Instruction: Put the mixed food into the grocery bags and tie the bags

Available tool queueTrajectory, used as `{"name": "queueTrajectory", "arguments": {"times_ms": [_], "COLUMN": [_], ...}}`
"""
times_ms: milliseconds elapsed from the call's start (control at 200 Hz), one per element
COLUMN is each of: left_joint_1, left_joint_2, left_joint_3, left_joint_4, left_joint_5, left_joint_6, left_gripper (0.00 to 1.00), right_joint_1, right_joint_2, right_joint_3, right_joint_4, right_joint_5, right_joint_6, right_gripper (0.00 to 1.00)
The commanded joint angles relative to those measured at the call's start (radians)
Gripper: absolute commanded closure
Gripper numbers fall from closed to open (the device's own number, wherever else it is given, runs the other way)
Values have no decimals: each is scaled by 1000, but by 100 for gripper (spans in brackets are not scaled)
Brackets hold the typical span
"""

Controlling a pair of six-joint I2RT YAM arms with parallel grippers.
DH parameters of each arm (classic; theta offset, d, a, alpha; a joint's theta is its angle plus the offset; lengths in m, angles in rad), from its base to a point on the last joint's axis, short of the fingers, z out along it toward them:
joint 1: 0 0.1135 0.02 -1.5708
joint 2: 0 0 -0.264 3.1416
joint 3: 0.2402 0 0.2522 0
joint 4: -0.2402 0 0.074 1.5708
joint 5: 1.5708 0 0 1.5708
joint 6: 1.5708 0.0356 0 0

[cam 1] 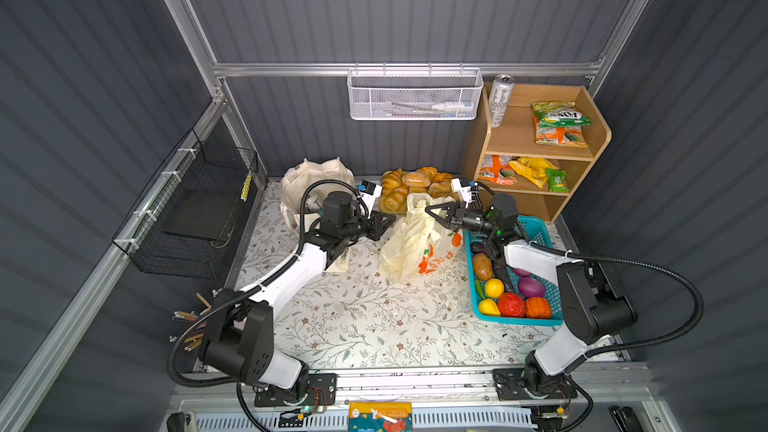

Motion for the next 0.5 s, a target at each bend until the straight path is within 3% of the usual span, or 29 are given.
{"name": "queueTrajectory", "arguments": {"times_ms": [0, 230, 355, 495], "left_joint_1": [-2, -23, -83, -123], "left_joint_2": [-51, 90, 177, 249], "left_joint_3": [48, 368, 531, 607], "left_joint_4": [-87, -151, -225, -293], "left_joint_5": [-12, 149, 170, 162], "left_joint_6": [29, -75, -58, -46], "left_gripper": [75, 73, 72, 72], "right_joint_1": [-3, -6, -6, -7], "right_joint_2": [15, 31, 40, 42], "right_joint_3": [-6, 2, 12, 20], "right_joint_4": [53, 72, 70, 67], "right_joint_5": [-31, -39, -44, -46], "right_joint_6": [-12, -12, -13, -13], "right_gripper": [100, 100, 100, 100]}}
